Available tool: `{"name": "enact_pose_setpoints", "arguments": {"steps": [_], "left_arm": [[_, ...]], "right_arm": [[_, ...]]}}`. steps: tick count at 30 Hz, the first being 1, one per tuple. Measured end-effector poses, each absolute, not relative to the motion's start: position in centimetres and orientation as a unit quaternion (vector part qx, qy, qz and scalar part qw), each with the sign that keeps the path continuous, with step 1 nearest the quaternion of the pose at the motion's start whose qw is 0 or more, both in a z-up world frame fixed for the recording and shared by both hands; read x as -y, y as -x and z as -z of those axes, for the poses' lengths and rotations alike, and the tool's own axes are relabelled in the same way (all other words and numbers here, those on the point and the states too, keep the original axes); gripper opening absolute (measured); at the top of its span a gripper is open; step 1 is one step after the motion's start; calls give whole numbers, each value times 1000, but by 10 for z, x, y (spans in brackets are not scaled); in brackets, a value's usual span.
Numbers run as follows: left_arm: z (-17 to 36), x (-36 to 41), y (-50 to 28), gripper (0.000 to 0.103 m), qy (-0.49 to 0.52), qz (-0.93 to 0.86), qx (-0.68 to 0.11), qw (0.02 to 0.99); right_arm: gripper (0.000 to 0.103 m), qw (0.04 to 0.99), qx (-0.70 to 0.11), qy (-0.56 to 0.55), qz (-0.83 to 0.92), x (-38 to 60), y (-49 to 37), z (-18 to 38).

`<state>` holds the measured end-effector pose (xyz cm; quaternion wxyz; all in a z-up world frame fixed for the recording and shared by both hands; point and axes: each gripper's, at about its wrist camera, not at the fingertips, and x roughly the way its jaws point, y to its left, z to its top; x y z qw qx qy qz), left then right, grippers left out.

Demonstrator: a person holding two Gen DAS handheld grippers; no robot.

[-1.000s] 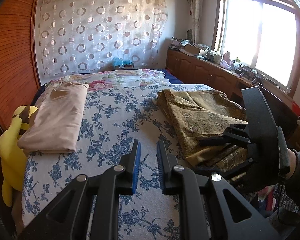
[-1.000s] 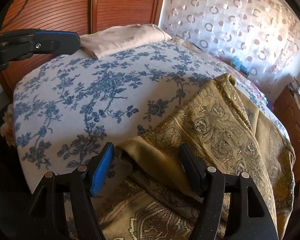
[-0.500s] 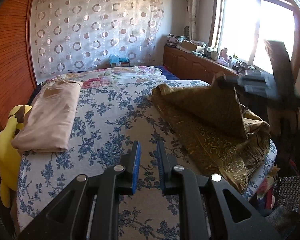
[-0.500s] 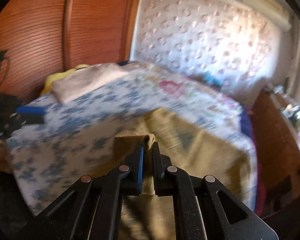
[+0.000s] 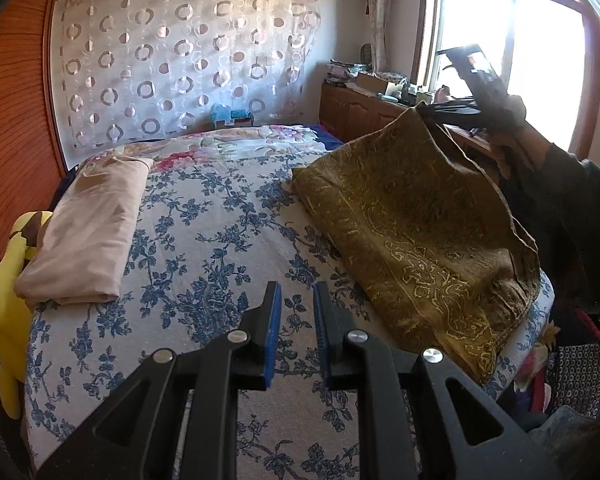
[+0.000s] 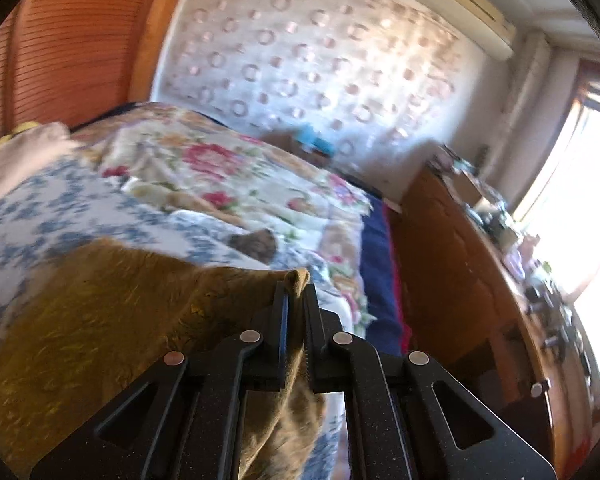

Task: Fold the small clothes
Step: 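Grasp the shirt edge with the right gripper and lift it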

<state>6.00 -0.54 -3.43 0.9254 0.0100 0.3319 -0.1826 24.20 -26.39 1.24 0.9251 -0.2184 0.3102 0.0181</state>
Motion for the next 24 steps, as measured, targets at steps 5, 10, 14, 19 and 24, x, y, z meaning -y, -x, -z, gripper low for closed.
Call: {"name": "enact_pose_setpoints", "arguments": {"steps": [5, 10, 14, 19, 24], "left_arm": [[38, 12, -62, 15, -18, 187, -337, 923], [39, 18, -66, 15, -21, 194, -338, 921], [39, 26, -68, 15, -23, 200, -340, 919], [40, 35, -67, 15, -27, 205, -341, 917], [42, 47, -66, 15, -36, 213, -346, 913]], "right_arm": [[23, 913, -354, 202, 21, 279, -271, 7], [47, 920, -360, 153, -3, 294, -243, 8], [47, 925, -356, 127, -42, 303, -199, 1], [47, 927, -350, 103, -83, 307, -131, 2], [47, 924, -362, 70, -103, 315, -73, 20]]}}
